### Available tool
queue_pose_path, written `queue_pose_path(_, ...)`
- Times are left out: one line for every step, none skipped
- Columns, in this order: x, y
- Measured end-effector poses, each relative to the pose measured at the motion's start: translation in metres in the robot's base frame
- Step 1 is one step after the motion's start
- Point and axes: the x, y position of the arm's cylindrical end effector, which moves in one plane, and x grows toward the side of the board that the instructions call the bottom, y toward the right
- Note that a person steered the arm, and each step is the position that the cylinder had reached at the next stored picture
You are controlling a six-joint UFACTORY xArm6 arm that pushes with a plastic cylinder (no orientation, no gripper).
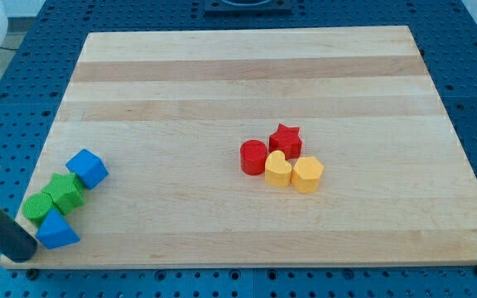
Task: Place the blue triangle close to the green blocks
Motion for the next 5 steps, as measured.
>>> queue_pose_path(0.0, 0.024)
queue_pose_path(0.0, 0.03)
queue_pose_path(-0.011, 0.03)
queue_pose_path(-0.026, 0.03)
queue_pose_path(-0.027, 0.03)
